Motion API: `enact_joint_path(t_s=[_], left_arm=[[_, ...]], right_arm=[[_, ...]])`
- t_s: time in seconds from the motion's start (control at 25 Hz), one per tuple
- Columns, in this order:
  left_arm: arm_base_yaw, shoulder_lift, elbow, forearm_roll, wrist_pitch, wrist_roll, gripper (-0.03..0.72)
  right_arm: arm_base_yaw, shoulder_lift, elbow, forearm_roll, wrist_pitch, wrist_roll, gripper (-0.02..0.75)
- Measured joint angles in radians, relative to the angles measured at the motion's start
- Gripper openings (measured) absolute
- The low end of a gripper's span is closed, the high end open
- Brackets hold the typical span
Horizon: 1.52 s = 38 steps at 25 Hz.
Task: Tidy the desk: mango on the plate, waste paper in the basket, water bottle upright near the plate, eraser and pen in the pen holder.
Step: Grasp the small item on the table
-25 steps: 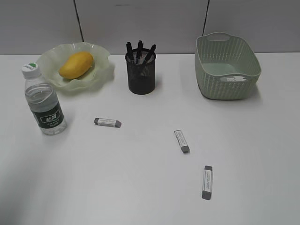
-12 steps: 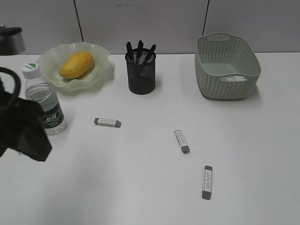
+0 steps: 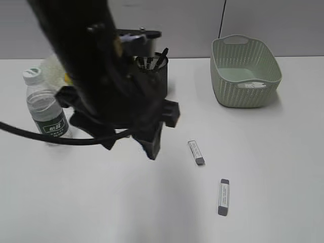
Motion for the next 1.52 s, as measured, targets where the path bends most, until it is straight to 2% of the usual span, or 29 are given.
enact_joint_path(t_s=[0.16,0.32,0.48,0.6,0.84,1.04,1.36,1.52], left_arm=[[-0.030,0.143,-0.123,-0.005,-0.001,-0.002,0.550],[-0.033,0.266,-0.215,-0.052,-0.003,-0.003,0.461],[-0.051,0.361,-0.299,-0.069,-0.002,-0.003,0.433],[-0.062,0.432,-0.374,-0.073,-0.002,-0.003,0.434],[-0.081,0.580,-0.531,-0.093,-0.002,-0.003,0.496],[-0.108,0.692,-0.630,-0.107,-0.003,-0.014,0.505],[-0.130,0.793,-0.691,-0.094,-0.003,-0.049,0.469],[-0.131,0.818,-0.691,-0.077,-0.003,-0.050,0.414]], right_arm=[[0.000,0.000,0.000,0.000,0.000,0.000,0.457],[0.000,0.000,0.000,0.000,0.000,0.000,0.457],[0.000,0.000,0.000,0.000,0.000,0.000,0.457],[0.000,0.000,0.000,0.000,0.000,0.000,0.457],[0.000,0.000,0.000,0.000,0.000,0.000,0.457],[0.000,0.000,0.000,0.000,0.000,0.000,0.457],[0.000,0.000,0.000,0.000,0.000,0.000,0.457],[0.000,0.000,0.000,0.000,0.000,0.000,0.457]])
